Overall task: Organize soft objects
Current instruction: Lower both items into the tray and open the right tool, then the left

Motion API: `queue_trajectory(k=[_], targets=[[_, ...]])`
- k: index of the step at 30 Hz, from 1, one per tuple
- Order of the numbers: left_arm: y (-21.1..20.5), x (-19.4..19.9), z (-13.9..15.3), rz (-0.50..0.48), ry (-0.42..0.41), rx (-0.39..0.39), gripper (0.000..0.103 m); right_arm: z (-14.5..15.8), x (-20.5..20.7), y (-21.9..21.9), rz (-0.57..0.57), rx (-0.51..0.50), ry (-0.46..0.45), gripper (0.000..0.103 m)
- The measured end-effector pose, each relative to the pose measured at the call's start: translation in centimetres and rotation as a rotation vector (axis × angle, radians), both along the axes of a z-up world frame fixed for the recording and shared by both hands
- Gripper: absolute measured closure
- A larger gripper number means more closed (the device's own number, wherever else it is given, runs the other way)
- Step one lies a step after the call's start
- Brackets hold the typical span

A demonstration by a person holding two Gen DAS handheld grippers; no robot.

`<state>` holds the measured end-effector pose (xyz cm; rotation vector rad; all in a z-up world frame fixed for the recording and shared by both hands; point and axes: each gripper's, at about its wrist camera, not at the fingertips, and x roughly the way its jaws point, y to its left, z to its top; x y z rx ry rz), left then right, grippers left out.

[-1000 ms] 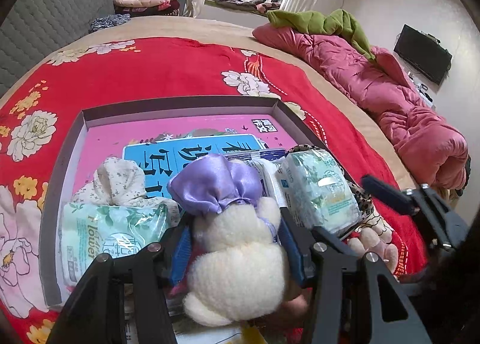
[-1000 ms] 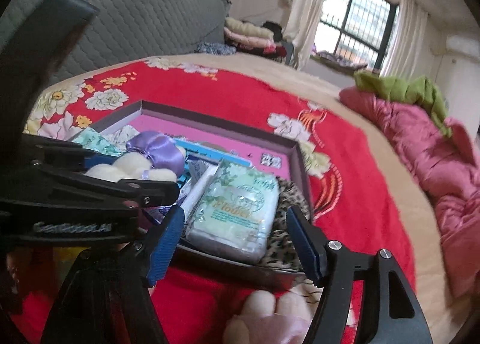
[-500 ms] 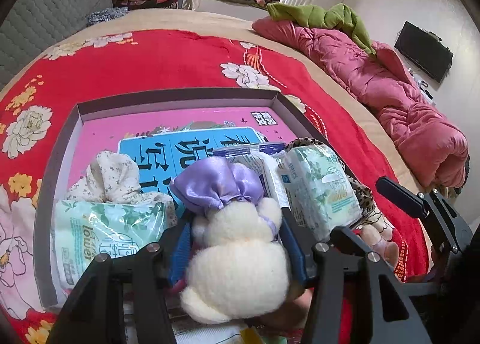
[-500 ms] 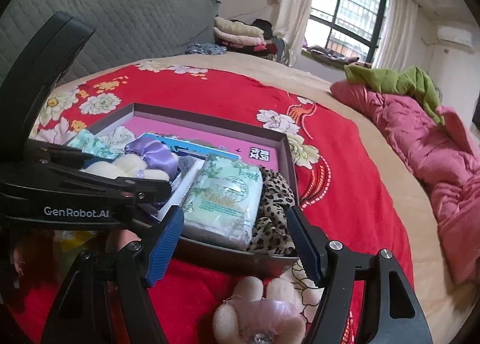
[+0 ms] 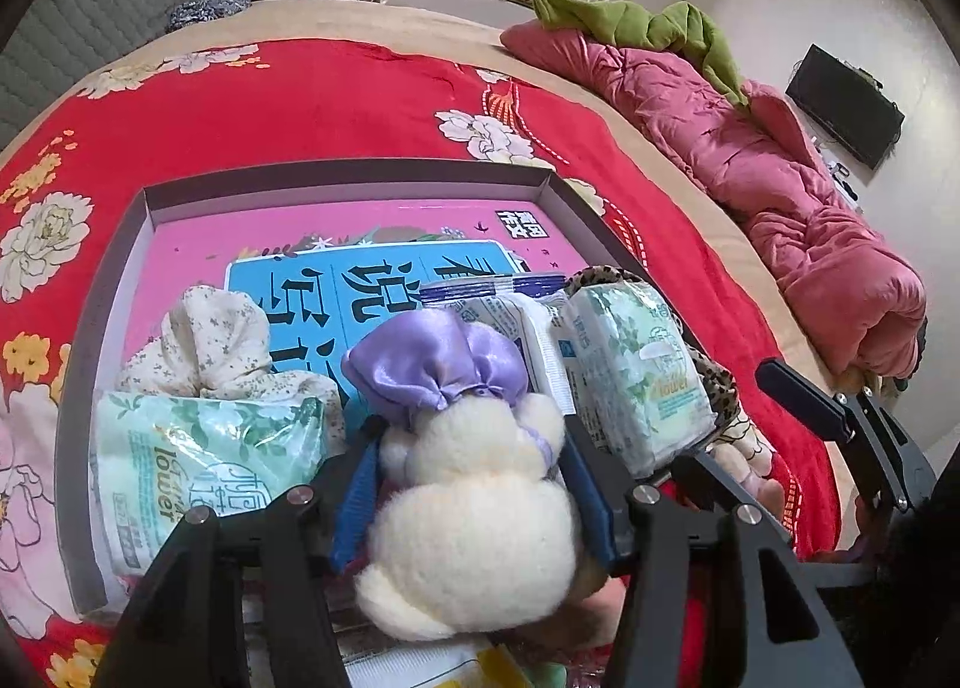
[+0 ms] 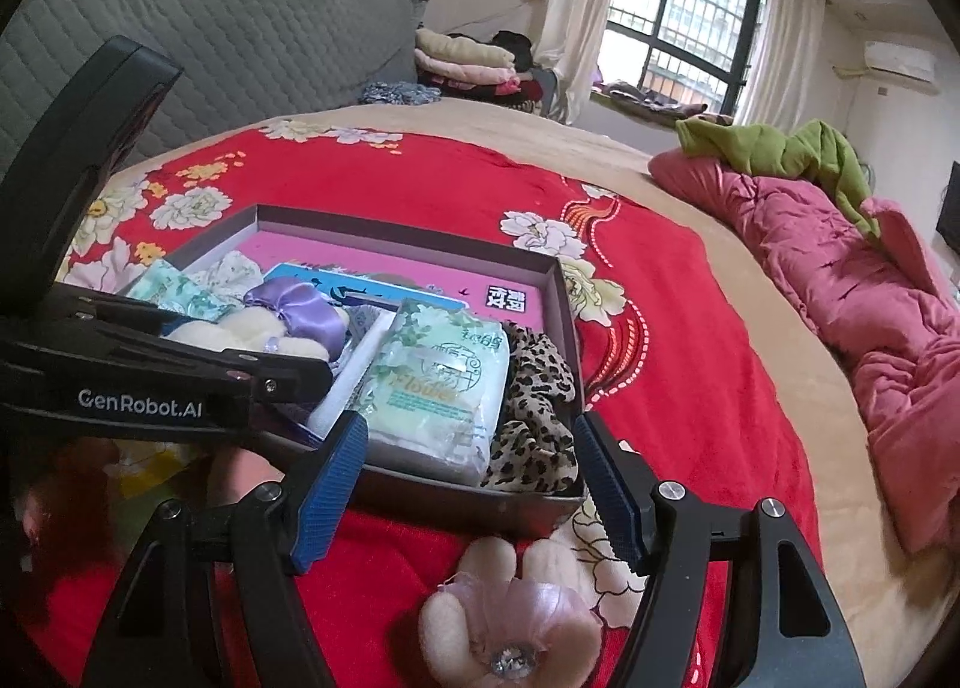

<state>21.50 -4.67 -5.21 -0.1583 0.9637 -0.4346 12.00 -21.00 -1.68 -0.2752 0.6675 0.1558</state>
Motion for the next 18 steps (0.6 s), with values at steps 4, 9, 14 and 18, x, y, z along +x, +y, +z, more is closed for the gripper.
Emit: queue_trajectory(k=[4,9,14,18], targets=[[0.2,0.1,0.0,0.004,0.005,-0.011,0.046,0.1,-0.1,0.1,-0.002,-0.002,0.001,0.030],[0.3,0.2,0.0,0.005,-0.001,-0.010,0.044,0.4,-0.6,0.1,-0.005,-0.006,-0.003,0.030],[0.3,0.1,0.1,0.011,0.000,-0.006,0.043,0.7,-1.1,-0.2,-0.006,-0.009,-0.005,0.030],[0.3,0.2,0.3,0.028,-0.010,0.004,0.043,0.9,-1.3,-0.5,-0.008,-0.009,-0.005,0.030]])
